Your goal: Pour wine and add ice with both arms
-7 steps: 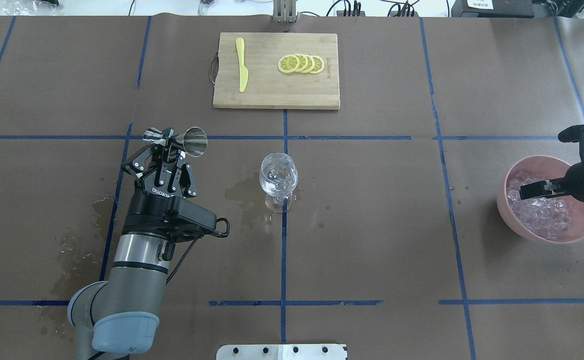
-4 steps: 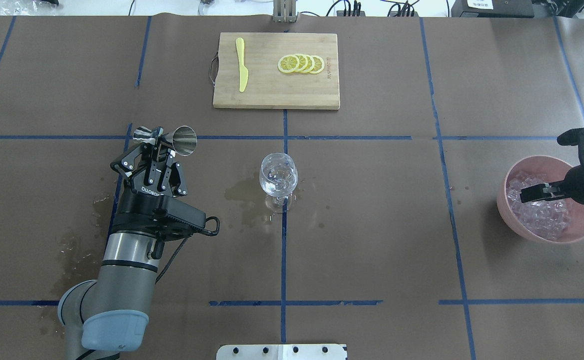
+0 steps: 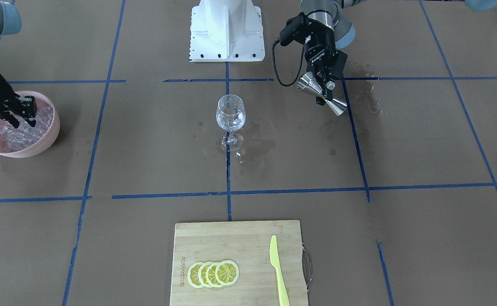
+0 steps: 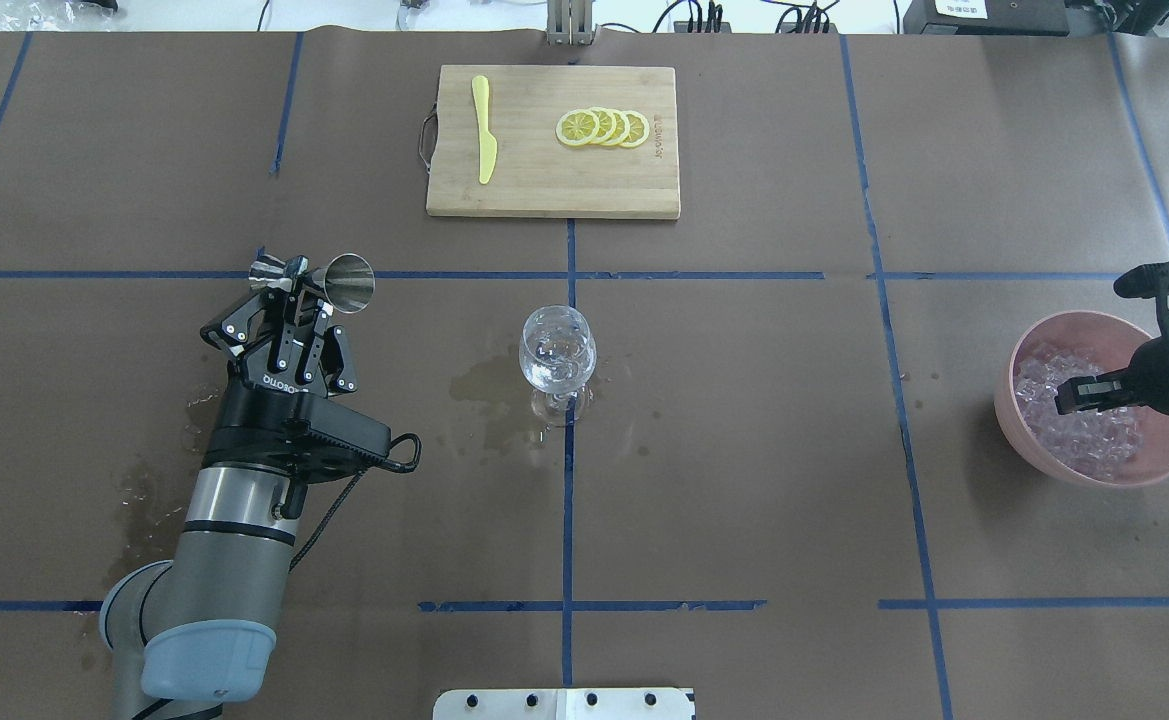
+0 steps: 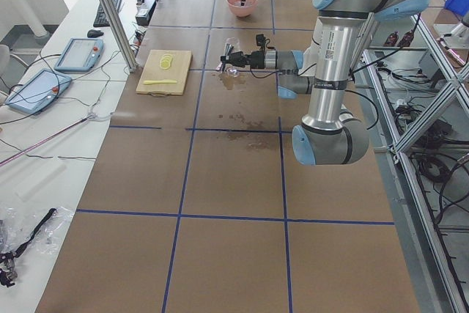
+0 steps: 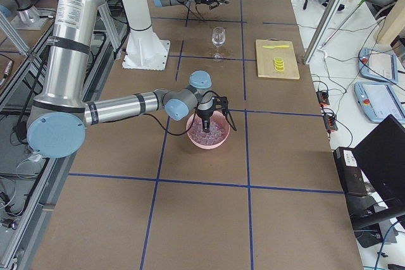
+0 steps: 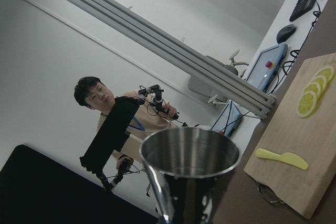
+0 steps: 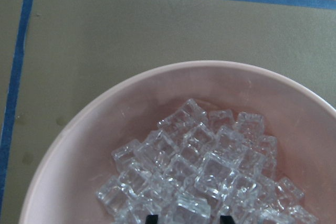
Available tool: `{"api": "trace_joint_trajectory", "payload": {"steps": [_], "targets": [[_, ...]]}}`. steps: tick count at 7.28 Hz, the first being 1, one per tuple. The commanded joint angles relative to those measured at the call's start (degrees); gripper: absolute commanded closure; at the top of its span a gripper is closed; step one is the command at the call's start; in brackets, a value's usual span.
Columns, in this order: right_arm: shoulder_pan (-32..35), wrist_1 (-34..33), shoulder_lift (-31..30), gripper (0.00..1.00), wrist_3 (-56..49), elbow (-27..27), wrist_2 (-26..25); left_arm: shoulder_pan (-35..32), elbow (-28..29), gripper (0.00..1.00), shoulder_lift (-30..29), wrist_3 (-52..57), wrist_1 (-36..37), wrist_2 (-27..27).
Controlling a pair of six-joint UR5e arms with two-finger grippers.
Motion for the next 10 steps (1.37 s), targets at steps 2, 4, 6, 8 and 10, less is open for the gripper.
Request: {"api": "trace_joint_trajectory", "payload": {"steps": [2, 4, 6, 8, 10], "targets": [[0.3, 0.0, 0.1, 1.0, -0.18, 0.28, -0.07, 0.0, 0.09, 1.0, 0.06, -0.03, -0.21, -0.03], [2.22, 0.09, -0.08, 1.0, -0.45, 2.38, -0.16, 0.0, 0.0, 1.0, 2.15, -0.21, -5.09, -2.65], [3.82, 0.09, -0.34, 1.0, -0.45, 4.41, -0.42, 0.0, 0.0, 1.0, 4.96, -8.22, -8.03, -6.15], [4.26, 0.09, -0.34, 1.0, -0.36, 5.2, -0.86, 0.0, -0.61, 1.0, 8.12, -24.3, -8.12, -12.48], [4.26, 0.09, -0.26, 1.0, -0.36, 5.47, -0.86, 0.0, -0.88, 1.0, 11.46, -37.06, -8.29, -13.57]]}}
